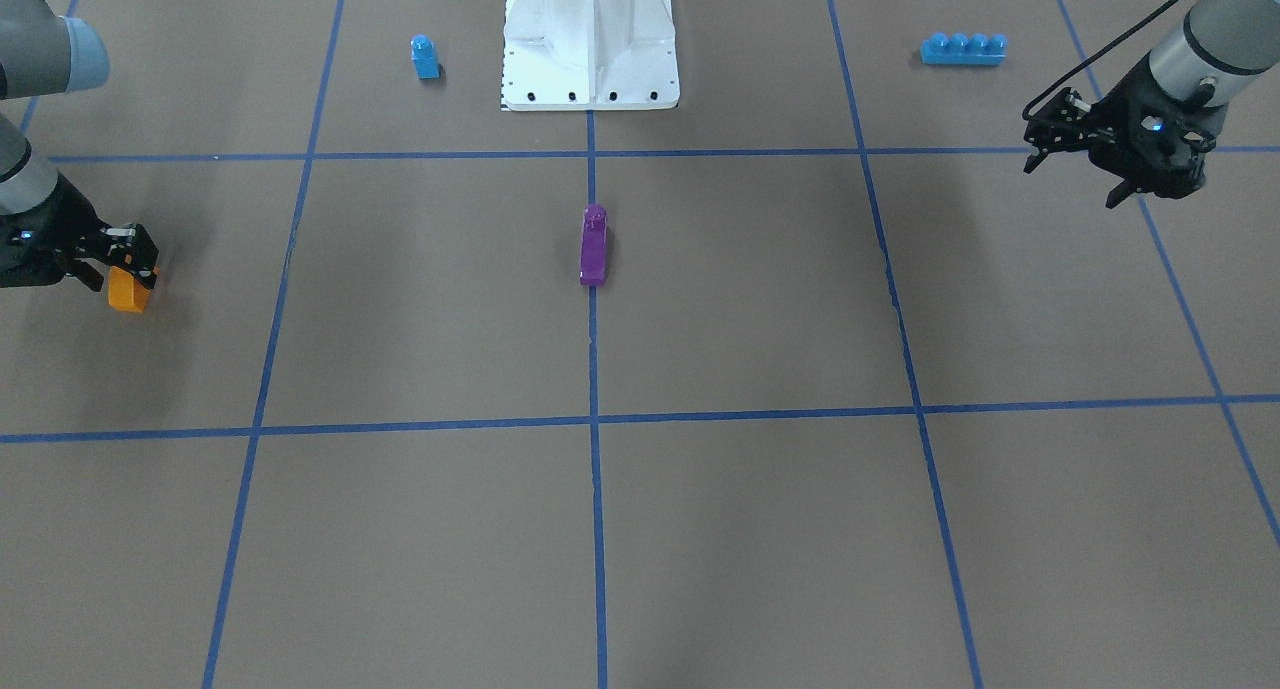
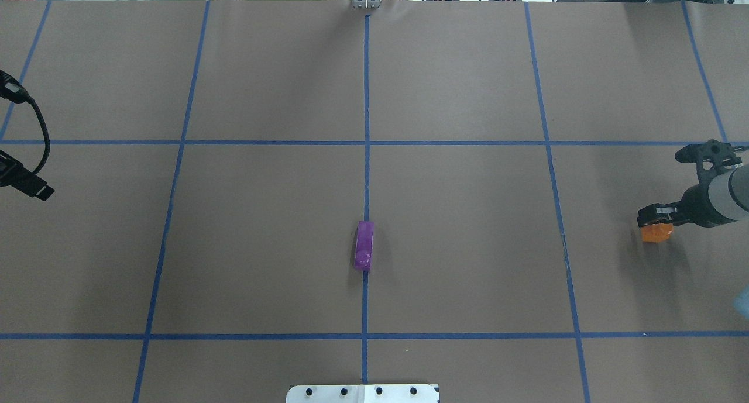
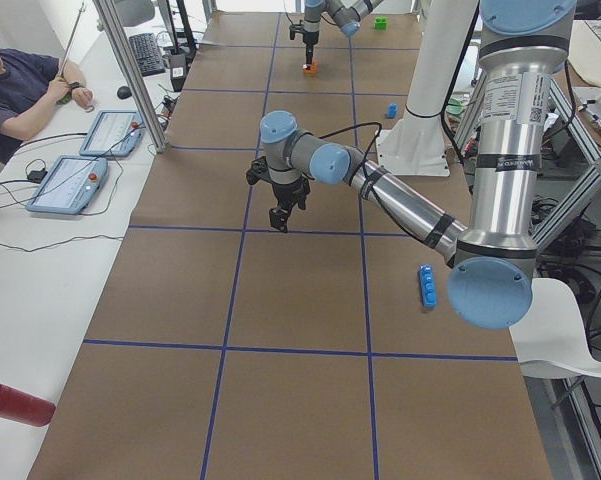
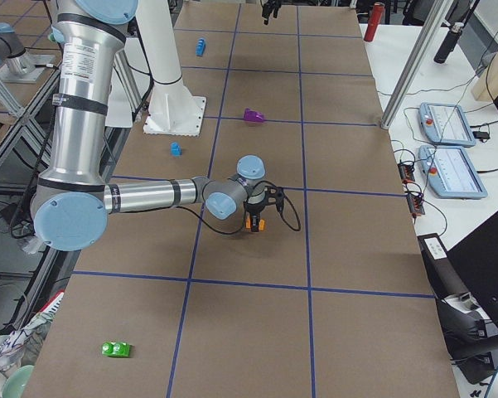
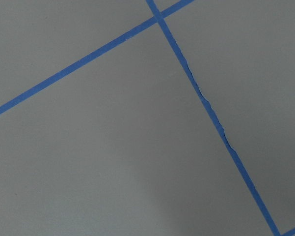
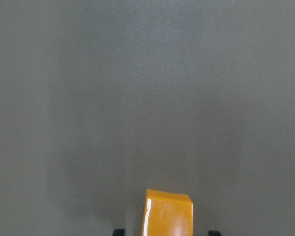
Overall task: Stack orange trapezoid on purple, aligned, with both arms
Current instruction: 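Withdraw the left arm while the right gripper descends onto the orange block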
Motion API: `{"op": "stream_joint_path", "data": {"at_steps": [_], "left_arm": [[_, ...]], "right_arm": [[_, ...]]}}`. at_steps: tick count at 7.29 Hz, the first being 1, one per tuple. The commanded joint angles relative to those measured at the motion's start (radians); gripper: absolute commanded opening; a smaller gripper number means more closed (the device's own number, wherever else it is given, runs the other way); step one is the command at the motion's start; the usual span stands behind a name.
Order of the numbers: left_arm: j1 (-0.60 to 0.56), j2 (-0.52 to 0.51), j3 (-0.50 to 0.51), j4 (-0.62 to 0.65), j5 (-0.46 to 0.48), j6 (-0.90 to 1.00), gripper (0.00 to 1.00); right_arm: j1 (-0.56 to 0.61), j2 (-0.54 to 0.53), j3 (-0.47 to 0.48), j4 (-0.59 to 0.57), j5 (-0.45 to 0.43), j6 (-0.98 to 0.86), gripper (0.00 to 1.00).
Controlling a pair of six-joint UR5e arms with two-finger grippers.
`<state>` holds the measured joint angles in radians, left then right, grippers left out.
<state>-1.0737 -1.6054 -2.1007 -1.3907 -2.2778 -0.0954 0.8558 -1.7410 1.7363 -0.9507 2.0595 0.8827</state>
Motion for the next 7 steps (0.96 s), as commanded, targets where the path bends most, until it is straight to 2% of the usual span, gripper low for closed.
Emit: {"op": "stream_joint_path", "data": {"at_steps": [1, 3, 4, 5, 6, 7], "left_arm": [[0.000, -0.001, 0.002, -0.001, 0.000, -0.001, 1.00], [-0.011, 0.027, 0.004, -0.002, 0.006, 0.008, 1.00], [-0.084, 0.039, 0.025, -0.011, 0.000, 0.022, 1.00], [-0.150, 0.054, 0.050, 0.002, 0.001, 0.180, 1.00], [-0.243, 0.056, 0.107, 0.004, -0.002, 0.272, 1.00], [-0.290, 0.086, 0.126, 0.002, -0.002, 0.319, 1.00]], "right_arm": [[-0.008, 0.006, 0.005, -0.002, -0.002, -0.001, 0.00], [-0.008, 0.061, 0.028, -0.037, 0.005, 0.005, 0.00], [-0.008, 0.119, 0.060, -0.127, 0.011, 0.015, 0.00], [-0.008, 0.173, 0.096, -0.237, 0.013, 0.015, 0.00], [-0.008, 0.226, 0.115, -0.319, 0.013, 0.016, 0.00], [-0.008, 0.291, 0.118, -0.366, 0.011, 0.047, 0.00]]}}
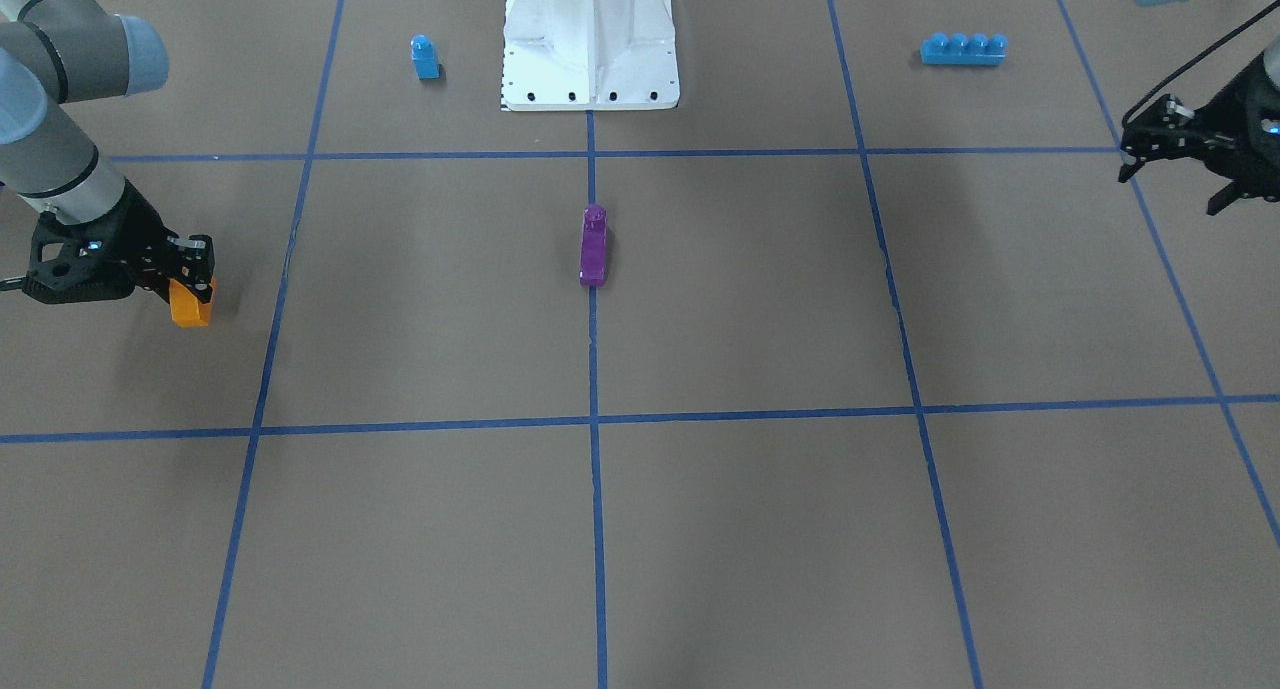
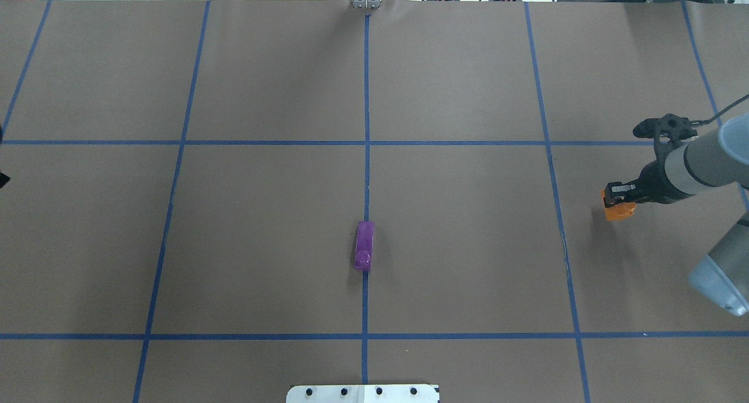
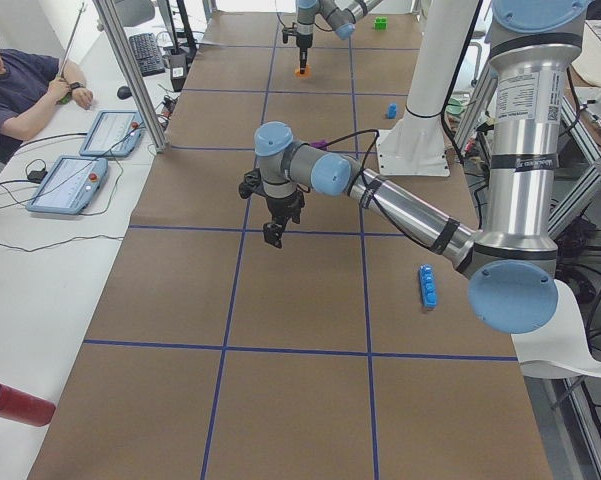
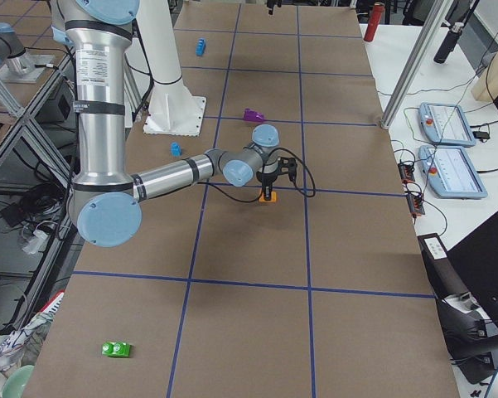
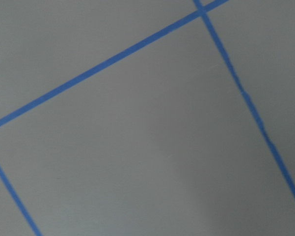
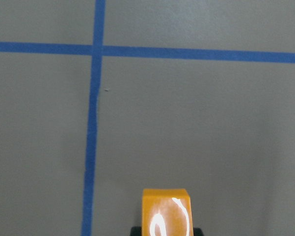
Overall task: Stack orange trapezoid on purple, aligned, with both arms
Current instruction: 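Lift the orange block with the right gripper toward the purple block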
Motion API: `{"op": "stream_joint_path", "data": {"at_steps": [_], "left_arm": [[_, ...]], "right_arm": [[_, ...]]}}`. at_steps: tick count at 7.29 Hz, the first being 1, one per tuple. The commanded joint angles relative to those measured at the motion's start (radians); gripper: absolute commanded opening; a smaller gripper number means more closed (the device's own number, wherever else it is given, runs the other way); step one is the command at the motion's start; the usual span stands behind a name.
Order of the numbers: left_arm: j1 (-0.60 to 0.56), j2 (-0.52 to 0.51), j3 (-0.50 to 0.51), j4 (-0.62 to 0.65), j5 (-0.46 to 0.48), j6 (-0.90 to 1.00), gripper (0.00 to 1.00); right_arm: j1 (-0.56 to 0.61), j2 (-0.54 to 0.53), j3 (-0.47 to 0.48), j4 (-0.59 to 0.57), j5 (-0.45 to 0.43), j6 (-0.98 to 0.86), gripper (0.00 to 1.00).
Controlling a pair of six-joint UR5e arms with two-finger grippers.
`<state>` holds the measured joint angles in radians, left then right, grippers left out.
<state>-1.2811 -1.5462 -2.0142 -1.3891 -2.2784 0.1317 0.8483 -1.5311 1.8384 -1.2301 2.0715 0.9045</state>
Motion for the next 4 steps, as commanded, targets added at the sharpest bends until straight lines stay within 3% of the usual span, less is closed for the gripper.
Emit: {"op": "stream_joint_path", "data": {"at_steps": [1, 4], "left_arm": [[-0.148, 0.090, 0.043, -0.010, -0.003, 0.113, 1.00], [-0.323, 0.129, 0.136, -0.017, -0.032, 0.115, 1.00]], "right_arm": [[-0.005, 0.151, 0.016, -0.138, 0.001, 0.097, 0.00], [-0.118, 0.409, 0.028, -0.345, -0.007, 0.308, 0.00]]}}
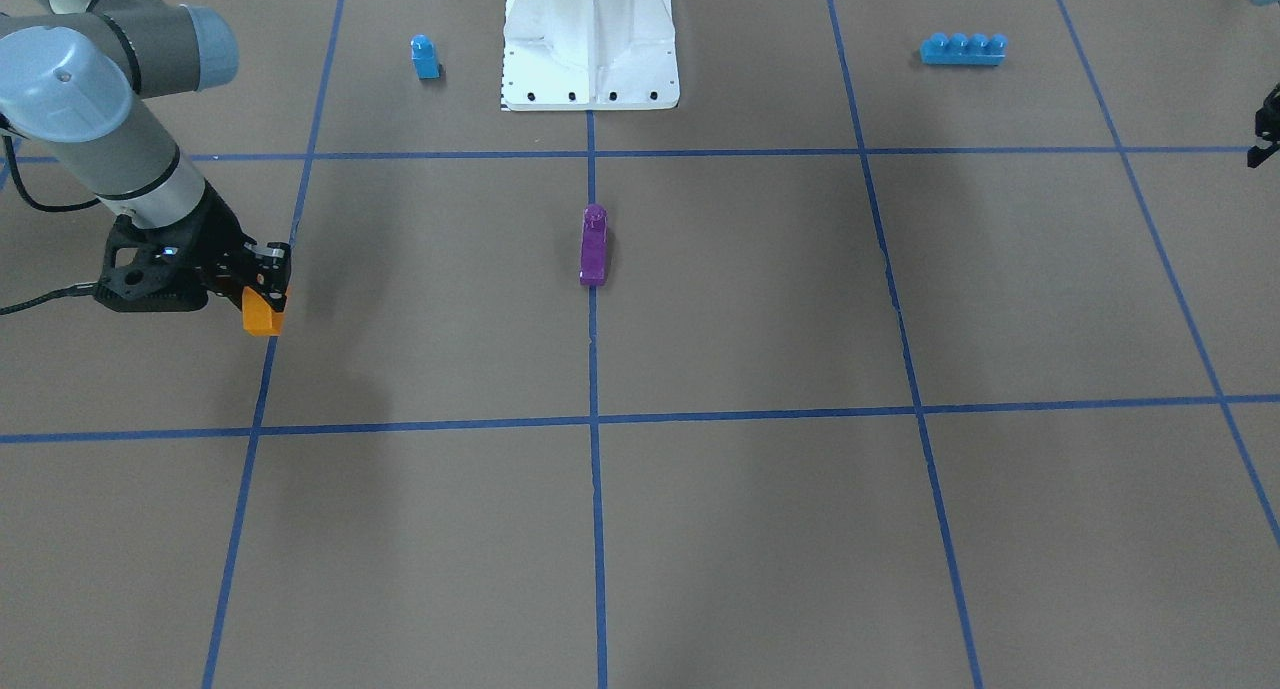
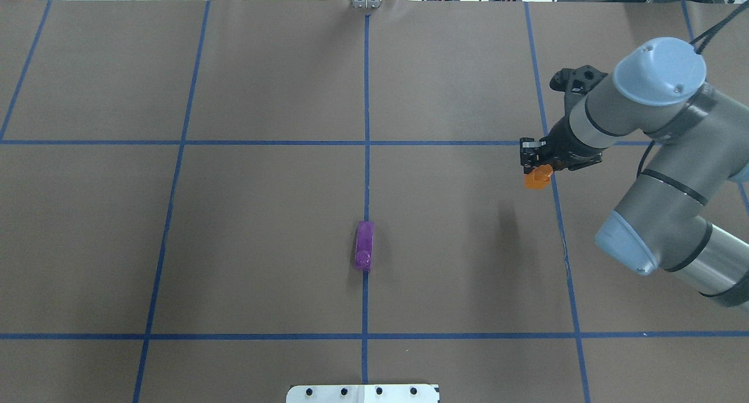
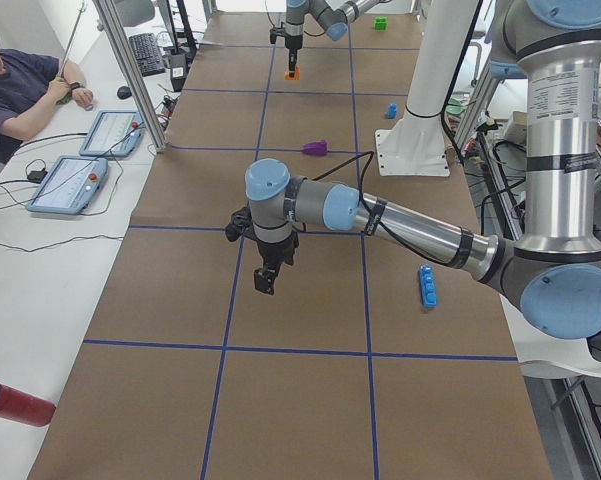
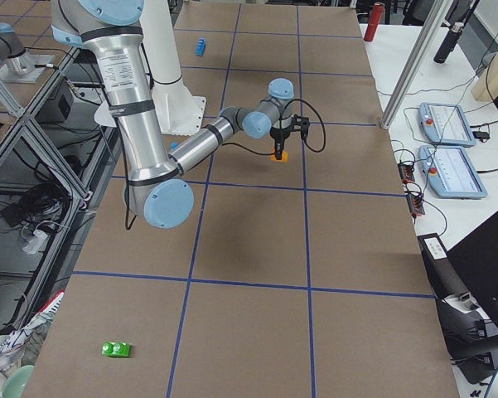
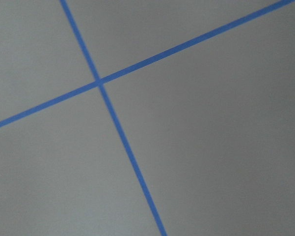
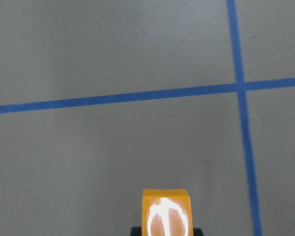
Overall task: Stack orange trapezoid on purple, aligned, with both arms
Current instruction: 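Lift the orange block with the right gripper toward the purple block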
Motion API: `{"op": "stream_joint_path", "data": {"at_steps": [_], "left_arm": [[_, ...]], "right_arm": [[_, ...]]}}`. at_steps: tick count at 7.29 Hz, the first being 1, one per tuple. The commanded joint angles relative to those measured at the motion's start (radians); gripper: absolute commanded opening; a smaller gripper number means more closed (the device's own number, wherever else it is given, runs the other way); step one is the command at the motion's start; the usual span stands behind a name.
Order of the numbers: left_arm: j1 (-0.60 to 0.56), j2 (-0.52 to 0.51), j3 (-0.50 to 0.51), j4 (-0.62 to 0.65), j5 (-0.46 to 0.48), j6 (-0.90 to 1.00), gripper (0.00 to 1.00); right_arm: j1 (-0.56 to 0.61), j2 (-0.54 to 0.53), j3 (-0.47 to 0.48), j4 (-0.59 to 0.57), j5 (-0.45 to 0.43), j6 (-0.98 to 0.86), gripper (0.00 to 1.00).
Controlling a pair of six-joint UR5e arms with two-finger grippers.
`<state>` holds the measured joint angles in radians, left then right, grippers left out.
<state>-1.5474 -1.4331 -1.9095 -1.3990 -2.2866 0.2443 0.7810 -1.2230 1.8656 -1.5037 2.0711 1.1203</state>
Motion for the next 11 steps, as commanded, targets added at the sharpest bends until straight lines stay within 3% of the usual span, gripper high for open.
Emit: {"op": "stream_joint_path", "data": {"at_steps": [1, 4, 6, 11], "left_arm": [[-0.057, 0.017, 0.040, -0.008, -0.133, 0.000, 1.00], [-0.056, 0.016, 0.038, -0.008, -0.159, -0.002, 1.00], [-0.056, 0.016, 0.037, -0.008, -0.160, 0.000, 1.00], [-0.056, 0.014, 0.040, -0.008, -0.159, -0.005, 1.00]], "right_arm": [[-0.113, 0.155, 0.000, -0.102, -0.022, 0.154, 0.00], [-0.267, 0.337, -0.058, -0.231, -0.123, 0.326, 0.00], [-0.330, 0.414, -0.141, -0.231, -0.167, 0.444, 0.00], [-0.379, 0.418, -0.148, -0.230, -0.240, 0.464, 0.00]]}}
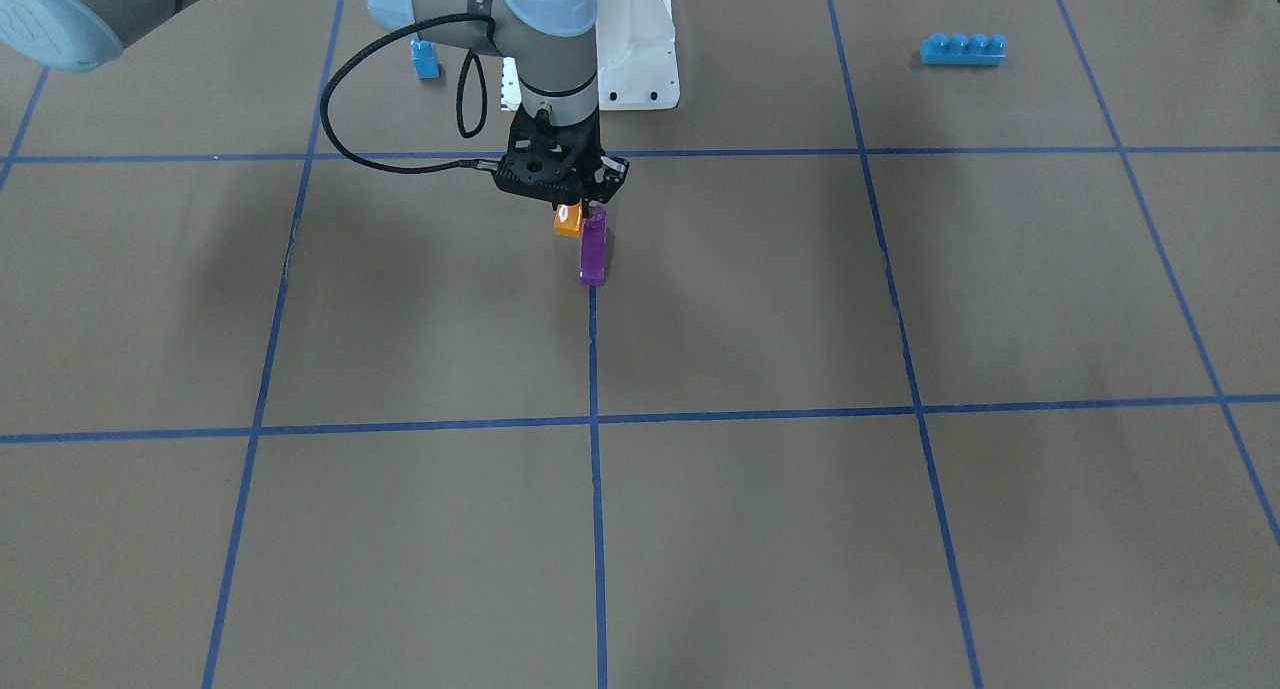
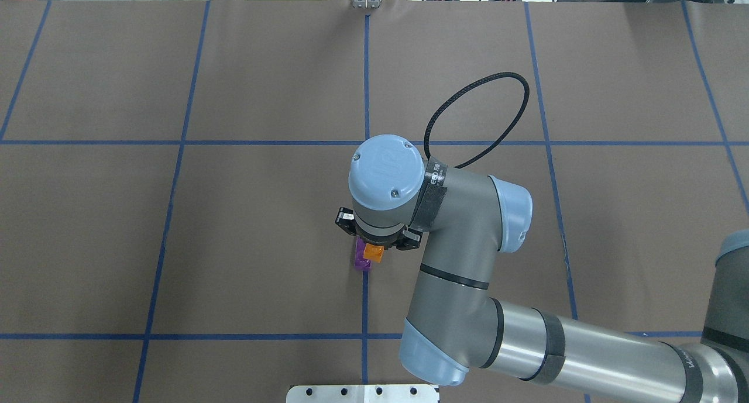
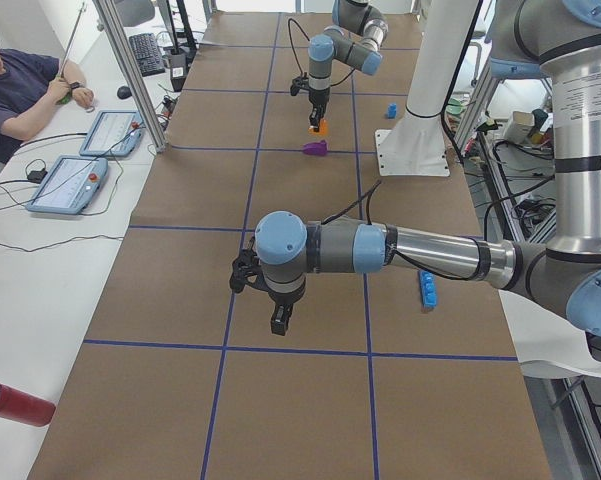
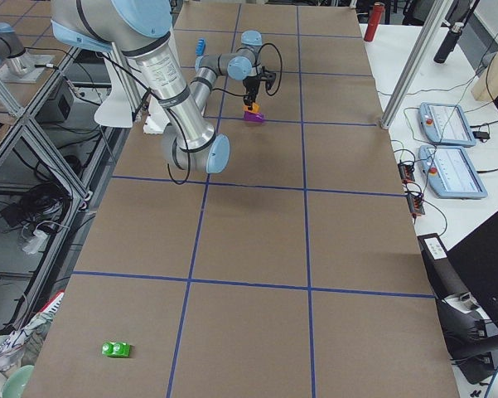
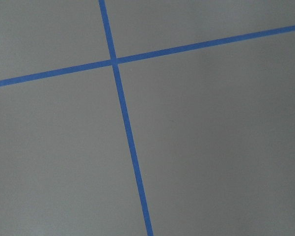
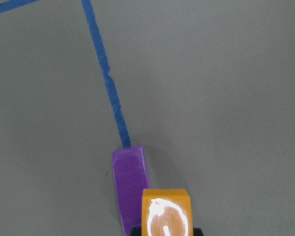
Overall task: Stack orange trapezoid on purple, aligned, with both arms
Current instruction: 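Lower the orange block onto the purple block, aligning it with the right gripper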
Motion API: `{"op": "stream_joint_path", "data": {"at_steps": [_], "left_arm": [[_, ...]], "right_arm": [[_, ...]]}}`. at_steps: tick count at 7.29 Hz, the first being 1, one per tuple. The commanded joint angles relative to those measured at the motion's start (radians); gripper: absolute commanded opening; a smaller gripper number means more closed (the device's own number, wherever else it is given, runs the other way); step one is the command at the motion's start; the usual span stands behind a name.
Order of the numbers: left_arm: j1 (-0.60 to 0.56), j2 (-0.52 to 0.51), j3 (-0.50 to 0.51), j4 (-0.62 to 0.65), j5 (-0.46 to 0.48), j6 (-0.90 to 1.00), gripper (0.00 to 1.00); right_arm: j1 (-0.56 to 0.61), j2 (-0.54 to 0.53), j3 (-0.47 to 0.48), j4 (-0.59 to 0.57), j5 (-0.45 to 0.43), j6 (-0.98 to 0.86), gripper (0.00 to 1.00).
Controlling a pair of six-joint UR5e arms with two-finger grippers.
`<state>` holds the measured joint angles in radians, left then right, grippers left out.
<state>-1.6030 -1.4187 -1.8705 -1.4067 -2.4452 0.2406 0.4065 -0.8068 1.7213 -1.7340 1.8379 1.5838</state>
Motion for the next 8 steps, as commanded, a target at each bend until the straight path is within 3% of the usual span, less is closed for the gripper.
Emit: {"op": "stream_joint_path", "data": {"at_steps": [1, 3, 8], "left_arm": [[0.000, -0.002, 0.001, 0.000, 0.000, -0.003, 1.00], [0.002, -0.003, 0.007, -0.002, 0.000, -0.003, 1.00], [0.003, -0.003, 0.007, 0.000, 0.000, -0.003, 1.00]], "right_arm": [[-0.005, 0.001, -0.008, 0.002, -0.008, 0.001, 0.00], [-0.017, 0.003, -0.014, 0.007, -0.058, -0.019, 0.00], [-0.035, 0.008, -0.012, 0.008, -0.065, -0.048, 0.00]]}}
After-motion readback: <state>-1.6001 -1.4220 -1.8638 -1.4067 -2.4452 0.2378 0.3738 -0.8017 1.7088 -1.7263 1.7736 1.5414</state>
